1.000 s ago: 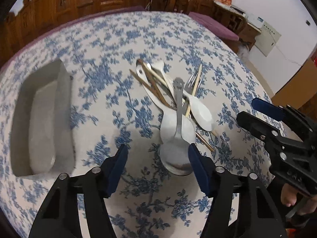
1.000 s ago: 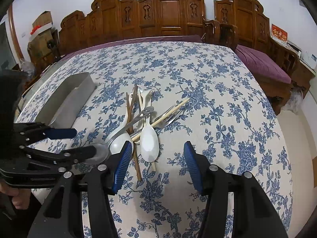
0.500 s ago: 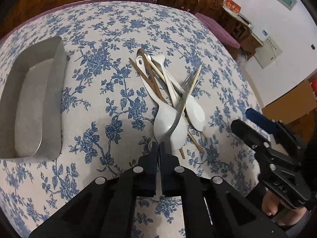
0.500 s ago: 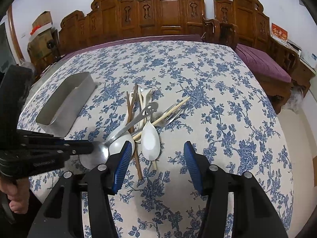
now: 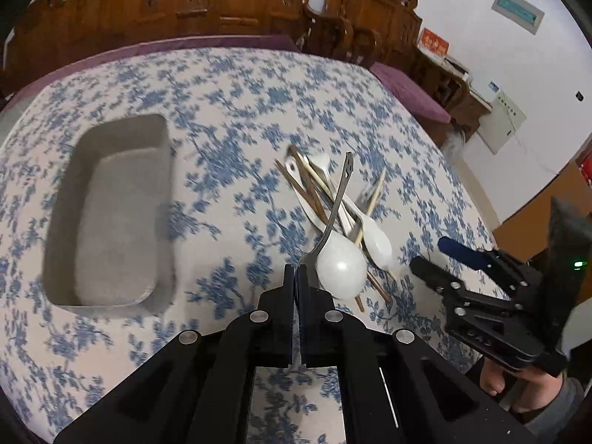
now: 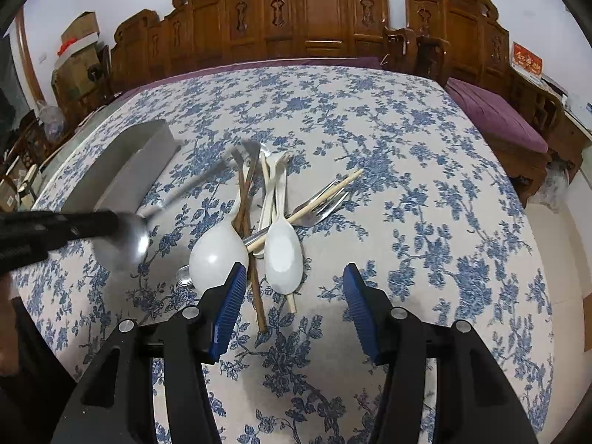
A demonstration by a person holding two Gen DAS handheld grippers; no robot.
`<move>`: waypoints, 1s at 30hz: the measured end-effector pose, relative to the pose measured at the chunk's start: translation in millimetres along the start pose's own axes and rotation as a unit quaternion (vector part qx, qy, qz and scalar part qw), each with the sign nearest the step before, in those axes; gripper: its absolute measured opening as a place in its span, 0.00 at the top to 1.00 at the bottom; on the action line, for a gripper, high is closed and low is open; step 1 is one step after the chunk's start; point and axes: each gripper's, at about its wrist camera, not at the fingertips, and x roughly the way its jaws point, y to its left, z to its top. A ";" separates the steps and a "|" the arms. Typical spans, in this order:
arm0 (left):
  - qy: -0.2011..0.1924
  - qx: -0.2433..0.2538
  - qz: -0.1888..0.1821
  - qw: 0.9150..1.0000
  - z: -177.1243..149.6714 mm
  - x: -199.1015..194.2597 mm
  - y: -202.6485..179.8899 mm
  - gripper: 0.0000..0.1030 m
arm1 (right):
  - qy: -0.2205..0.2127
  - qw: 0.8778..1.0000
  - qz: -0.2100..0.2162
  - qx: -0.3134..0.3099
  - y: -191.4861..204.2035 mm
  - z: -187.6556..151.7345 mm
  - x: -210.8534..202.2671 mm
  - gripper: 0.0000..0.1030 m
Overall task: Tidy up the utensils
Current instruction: 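Grasp a metal spoon with the left gripper while the right grasps a white ceramic spoon, then carry the metal spoon into the tray and open the left gripper while the right carries its spoon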
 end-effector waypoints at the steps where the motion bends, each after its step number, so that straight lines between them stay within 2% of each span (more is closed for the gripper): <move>1: -0.002 -0.001 0.001 1.000 0.7 -2.0 2.5 0.99 | 0.000 1.000 0.001 -0.002 1.2 2.5 3.5 0.45; 4: -0.011 -0.002 0.012 1.000 2.4 -7.8 10.5 0.99 | -0.001 1.000 0.004 -0.009 4.3 11.7 14.6 0.45; 6: -0.010 -0.005 0.016 1.000 2.7 -9.0 15.4 0.99 | 0.004 1.000 0.003 -0.016 5.1 19.5 25.5 0.51; 11: -0.013 -0.007 0.023 1.000 2.4 -12.6 23.8 0.99 | 0.024 1.000 0.010 -0.009 -1.3 38.1 52.6 0.58; 13: -0.015 -0.008 0.024 1.000 2.1 -13.8 25.6 0.99 | 0.033 0.999 0.022 -0.007 -3.5 44.2 61.6 0.66; 17: -0.018 -0.007 0.025 1.000 1.5 -15.5 27.2 0.99 | 0.046 0.998 0.034 -0.015 -0.2 53.6 71.4 0.71; 21: -0.024 -0.002 0.027 0.999 1.8 -19.4 26.1 0.99 | 0.064 0.997 0.019 -0.041 5.6 60.4 80.0 0.76; 26: -0.026 0.004 0.028 0.999 1.1 -21.1 24.6 0.99 | 0.095 0.994 -0.005 -0.061 13.5 67.5 95.7 0.76; 29: -0.028 0.006 0.030 0.999 0.7 -23.6 25.2 0.99 | 0.097 0.993 -0.005 -0.067 17.1 69.8 101.9 0.76; 30: -0.029 0.006 0.032 0.999 0.8 -24.6 26.0 0.99 | 0.097 0.993 -0.004 -0.066 16.8 70.0 102.6 0.81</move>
